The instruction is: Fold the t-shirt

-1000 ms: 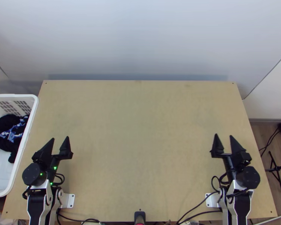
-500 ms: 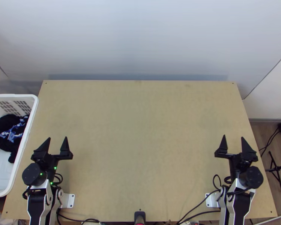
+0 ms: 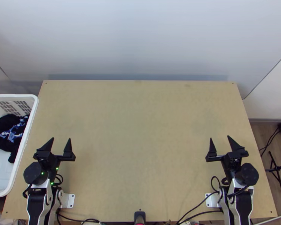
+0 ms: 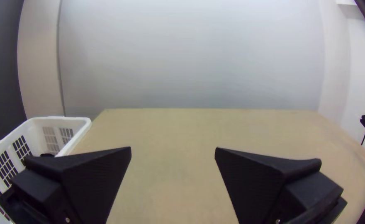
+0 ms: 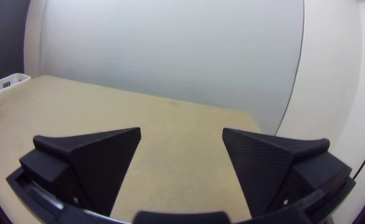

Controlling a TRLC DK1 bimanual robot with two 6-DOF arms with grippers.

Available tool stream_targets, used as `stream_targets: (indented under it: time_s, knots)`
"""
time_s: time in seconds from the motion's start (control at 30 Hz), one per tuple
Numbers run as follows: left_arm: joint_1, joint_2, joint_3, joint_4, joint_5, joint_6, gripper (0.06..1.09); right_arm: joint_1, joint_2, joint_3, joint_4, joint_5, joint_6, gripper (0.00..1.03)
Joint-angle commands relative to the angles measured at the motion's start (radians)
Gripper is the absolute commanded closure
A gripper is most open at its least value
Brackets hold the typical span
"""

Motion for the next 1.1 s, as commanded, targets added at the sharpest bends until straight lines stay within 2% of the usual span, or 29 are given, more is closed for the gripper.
stream_targets:
  time_s: [0.0, 0.17, 0.27, 0.37, 0.5, 0.77, 0.87, 0.97, 1.07]
  knots:
    - [-0.006, 0.242, 0.167, -0.003, 0.002, 0.05, 0.1, 0.078, 0.254, 0.131, 0.03, 0.059, 0.065, 0.16]
    - [0.006, 0.428, 0.363, -0.023, 0.004, 0.05, 0.1, 0.121, 0.4, 0.347, 0.001, 0.061, 0.109, 0.16]
    - [0.006, 0.515, 0.485, -0.048, 0.004, 0.044, 0.1, 0.169, 0.54, 0.542, -0.124, 0.064, 0.137, 0.15]
    - [0.014, 0.632, 0.629, -0.082, 0.004, 0.037, 0.1, 0.181, 0.645, 0.697, -0.196, 0.062, 0.154, 0.1]
    - [0.023, 0.785, 0.774, -0.111, 0.007, 0.035, 0.1, 0.221, 0.776, 0.893, -0.275, 0.042, 0.178, 0.1]
    - [0.006, 1.083, 0.986, -0.168, 0.006, 0.027, 0.1, 0.305, 0.986, 1.135, -0.415, -0.002, 0.2, 0.11]
    - [-0.009, 1.178, 1.135, -0.301, 0.006, 0.026, 0.1, 0.31, 1.072, 1.237, -0.46, -0.076, 0.246, 0.11]
    - [-0.032, 1.285, 1.318, -0.473, 0.006, 0.003, 0.1, 0.315, 1.142, 1.316, -0.463, -0.08, 0.258, 0.11]
    - [-0.063, 1.354, 1.436, -0.55, -0.002, -0.014, 0.1, 0.298, 1.199, 1.359, -0.44, -0.07, 0.261, 0.11]
